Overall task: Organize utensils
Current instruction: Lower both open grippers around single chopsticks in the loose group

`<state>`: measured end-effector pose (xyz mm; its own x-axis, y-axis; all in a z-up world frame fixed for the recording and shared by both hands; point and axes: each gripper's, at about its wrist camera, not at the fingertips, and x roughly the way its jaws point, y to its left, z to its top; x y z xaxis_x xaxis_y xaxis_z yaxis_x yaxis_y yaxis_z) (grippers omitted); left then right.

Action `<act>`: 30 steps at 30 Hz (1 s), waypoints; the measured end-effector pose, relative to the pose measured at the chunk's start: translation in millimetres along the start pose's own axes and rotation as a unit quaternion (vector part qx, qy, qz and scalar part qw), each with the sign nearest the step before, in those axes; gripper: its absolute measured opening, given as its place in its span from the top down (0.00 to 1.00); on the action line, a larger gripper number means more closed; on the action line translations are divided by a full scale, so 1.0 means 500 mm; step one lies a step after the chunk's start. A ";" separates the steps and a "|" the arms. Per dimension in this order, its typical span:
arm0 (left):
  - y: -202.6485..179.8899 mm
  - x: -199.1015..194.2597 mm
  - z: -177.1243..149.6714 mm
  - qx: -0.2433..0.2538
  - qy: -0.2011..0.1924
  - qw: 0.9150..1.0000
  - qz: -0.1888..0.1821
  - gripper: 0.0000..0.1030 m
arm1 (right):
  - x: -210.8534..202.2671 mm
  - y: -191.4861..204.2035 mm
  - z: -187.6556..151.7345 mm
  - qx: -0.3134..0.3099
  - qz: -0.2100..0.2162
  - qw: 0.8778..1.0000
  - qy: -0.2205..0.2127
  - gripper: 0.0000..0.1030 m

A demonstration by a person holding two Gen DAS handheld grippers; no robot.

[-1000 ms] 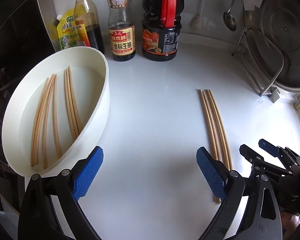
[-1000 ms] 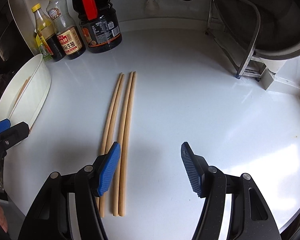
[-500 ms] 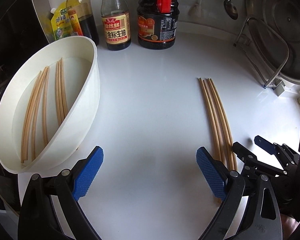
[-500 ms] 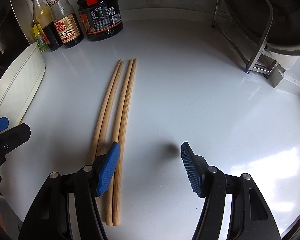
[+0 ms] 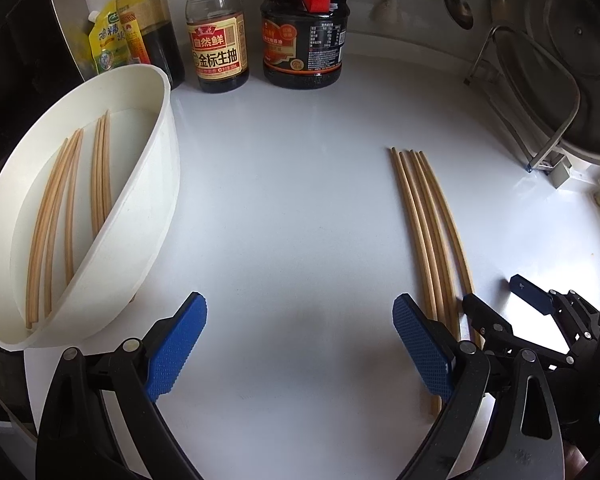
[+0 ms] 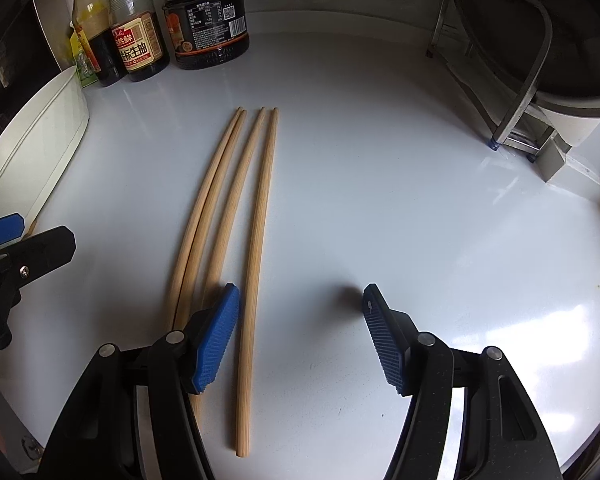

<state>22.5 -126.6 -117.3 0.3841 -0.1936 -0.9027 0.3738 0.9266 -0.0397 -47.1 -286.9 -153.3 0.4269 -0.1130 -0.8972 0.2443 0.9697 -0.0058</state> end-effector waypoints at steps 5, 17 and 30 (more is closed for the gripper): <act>-0.027 0.009 -0.002 0.012 -0.001 1.000 -0.004 0.10 | 0.002 -0.029 0.000 0.008 -0.005 1.000 -0.003 0.41; -0.081 0.049 -0.013 0.030 0.021 0.999 -0.029 0.10 | -0.010 -0.088 -0.011 0.032 0.002 0.999 -0.013 0.41; -0.093 0.080 -0.017 0.028 0.034 0.999 -0.023 0.09 | -0.009 -0.089 -0.007 0.032 0.008 0.999 -0.018 0.41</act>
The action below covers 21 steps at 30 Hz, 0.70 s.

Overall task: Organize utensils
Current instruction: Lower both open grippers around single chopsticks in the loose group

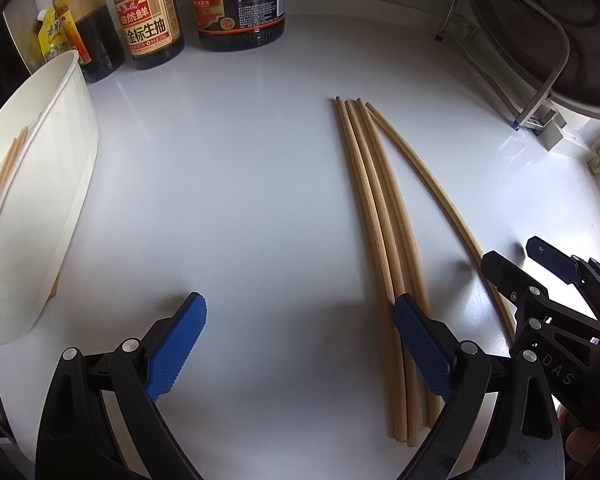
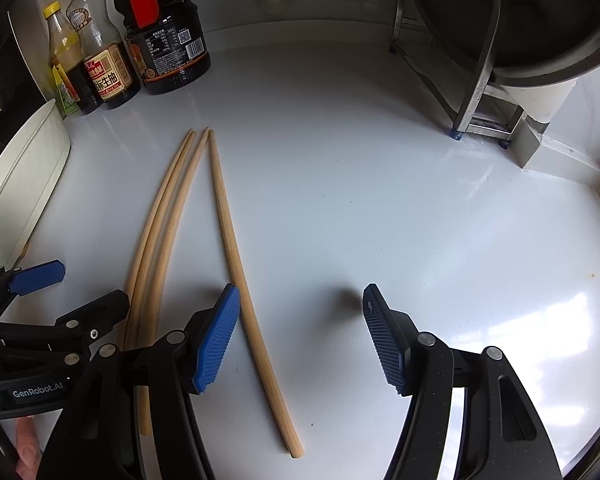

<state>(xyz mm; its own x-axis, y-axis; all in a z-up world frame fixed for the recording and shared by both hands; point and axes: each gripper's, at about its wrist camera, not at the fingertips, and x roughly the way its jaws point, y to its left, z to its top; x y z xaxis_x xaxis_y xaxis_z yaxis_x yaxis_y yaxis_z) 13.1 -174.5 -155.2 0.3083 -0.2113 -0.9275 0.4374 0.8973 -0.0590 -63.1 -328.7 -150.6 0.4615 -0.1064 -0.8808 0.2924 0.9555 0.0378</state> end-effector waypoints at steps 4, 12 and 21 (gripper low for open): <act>-0.001 0.005 0.003 -0.003 0.002 1.000 -0.001 0.06 | 0.002 0.001 0.000 -0.002 0.001 1.000 0.000 0.41; 0.007 0.008 0.005 0.000 0.000 1.000 0.028 0.05 | 0.010 0.011 0.008 -0.014 0.002 1.000 0.001 0.41; 0.023 0.008 0.023 -0.010 -0.005 0.999 0.034 0.07 | 0.021 0.038 0.020 -0.055 0.003 0.998 -0.003 0.41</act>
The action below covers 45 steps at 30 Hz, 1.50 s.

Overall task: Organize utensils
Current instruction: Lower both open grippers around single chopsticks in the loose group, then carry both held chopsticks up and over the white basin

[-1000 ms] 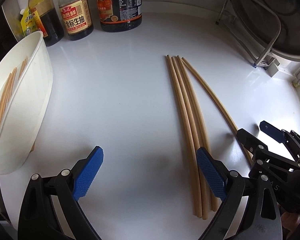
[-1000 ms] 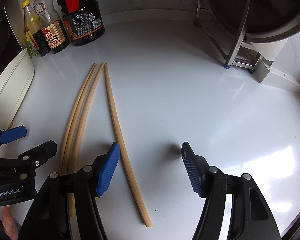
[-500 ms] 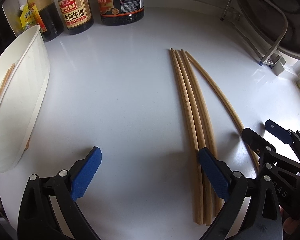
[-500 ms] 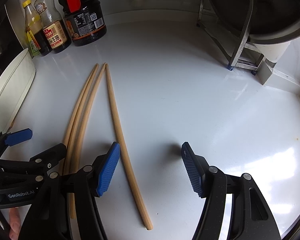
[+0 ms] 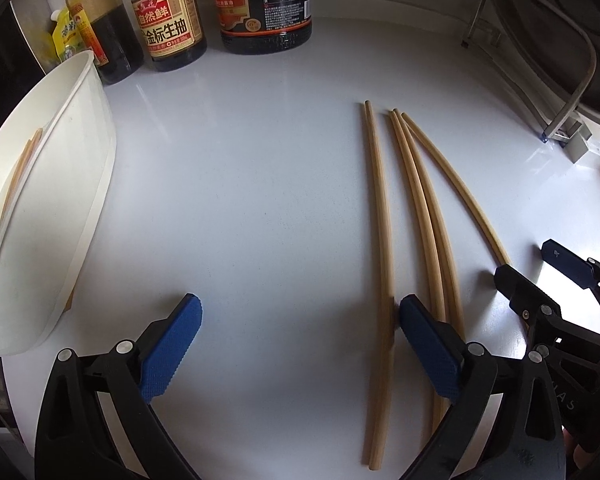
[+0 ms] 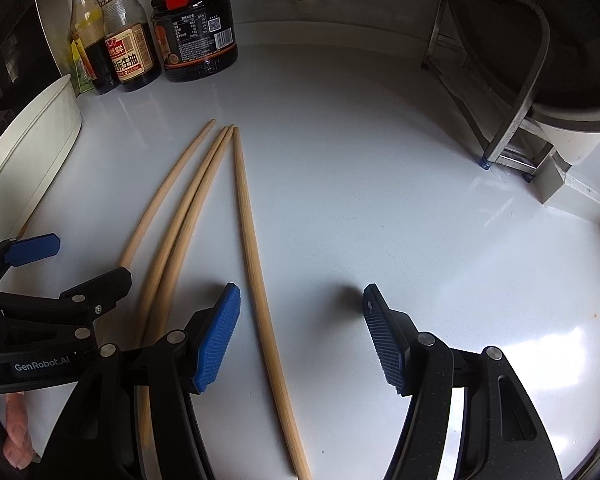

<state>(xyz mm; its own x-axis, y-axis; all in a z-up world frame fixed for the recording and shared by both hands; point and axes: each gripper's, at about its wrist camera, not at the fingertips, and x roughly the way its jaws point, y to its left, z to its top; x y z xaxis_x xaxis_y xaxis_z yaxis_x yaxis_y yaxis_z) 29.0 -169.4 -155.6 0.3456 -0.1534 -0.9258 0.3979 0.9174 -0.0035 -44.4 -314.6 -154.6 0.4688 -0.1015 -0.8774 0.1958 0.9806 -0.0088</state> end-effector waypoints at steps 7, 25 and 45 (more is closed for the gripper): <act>-0.022 -0.020 0.002 0.021 -0.013 1.000 -0.014 0.34 | 0.001 0.016 0.005 -0.023 0.015 1.000 -0.008 0.50; -0.005 -0.070 0.008 0.025 -0.016 0.999 -0.040 0.93 | -0.018 0.035 0.008 0.006 0.056 0.998 -0.010 0.94; 0.358 -0.318 0.075 -0.041 -0.150 0.988 -0.003 0.93 | -0.165 0.345 0.237 -0.027 0.153 0.983 -0.100 0.94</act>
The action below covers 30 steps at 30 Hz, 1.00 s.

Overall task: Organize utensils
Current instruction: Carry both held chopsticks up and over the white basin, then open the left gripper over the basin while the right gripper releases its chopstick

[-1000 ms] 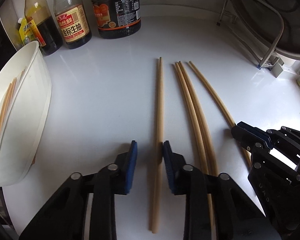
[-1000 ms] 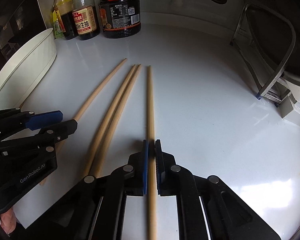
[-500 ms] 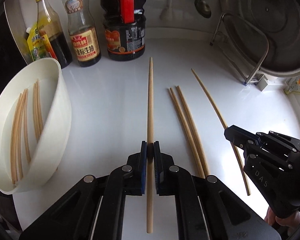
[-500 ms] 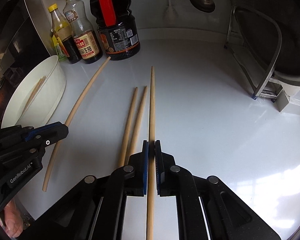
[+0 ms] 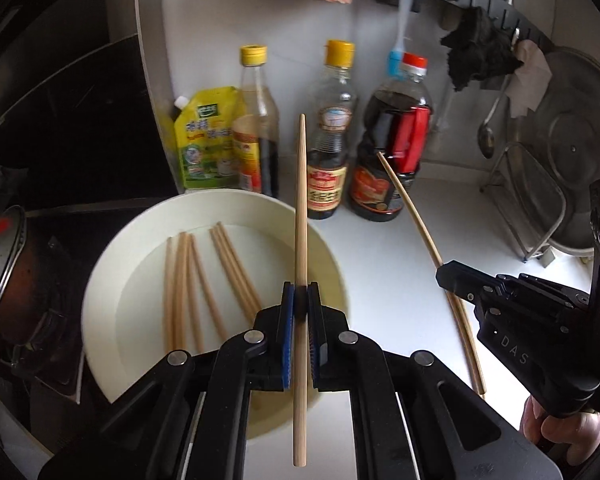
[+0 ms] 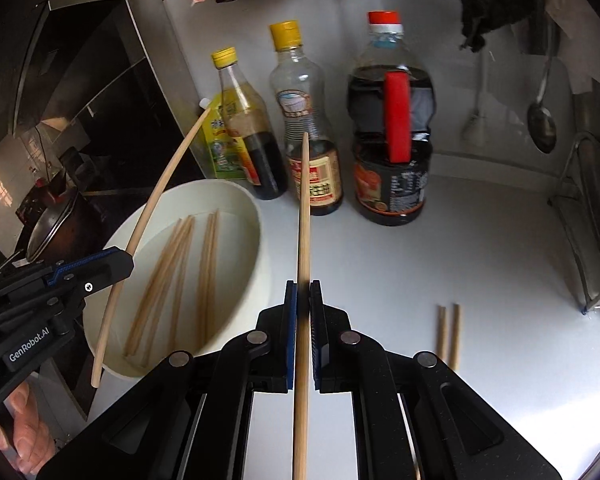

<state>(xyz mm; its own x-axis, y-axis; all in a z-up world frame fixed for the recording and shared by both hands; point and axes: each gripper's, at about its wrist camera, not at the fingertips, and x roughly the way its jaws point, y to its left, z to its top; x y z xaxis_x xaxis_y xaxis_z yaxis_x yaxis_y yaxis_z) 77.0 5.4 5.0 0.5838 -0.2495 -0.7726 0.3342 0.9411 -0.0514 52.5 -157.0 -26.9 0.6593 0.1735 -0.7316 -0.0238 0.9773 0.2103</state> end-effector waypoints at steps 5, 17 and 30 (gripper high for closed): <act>0.120 0.024 -0.008 -0.017 0.017 0.999 0.028 0.93 | 0.076 0.108 0.037 -0.015 0.039 0.999 0.019 0.94; 0.250 0.114 -0.040 -0.043 0.071 0.996 0.035 0.93 | 0.227 0.244 0.035 -0.022 0.058 0.992 0.108 0.94; 0.264 0.181 -0.068 -0.046 0.120 0.991 0.037 0.92 | 0.277 0.229 0.013 0.012 0.025 0.990 0.142 0.94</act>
<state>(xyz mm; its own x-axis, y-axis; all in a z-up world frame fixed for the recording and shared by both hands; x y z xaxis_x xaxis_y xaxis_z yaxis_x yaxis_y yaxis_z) 148.9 114.6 -93.2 0.4079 -0.1272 -0.9041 0.2215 0.9744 -0.0372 145.8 -22.1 -99.9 0.4201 0.2516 -0.8719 -0.0305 0.9642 0.2635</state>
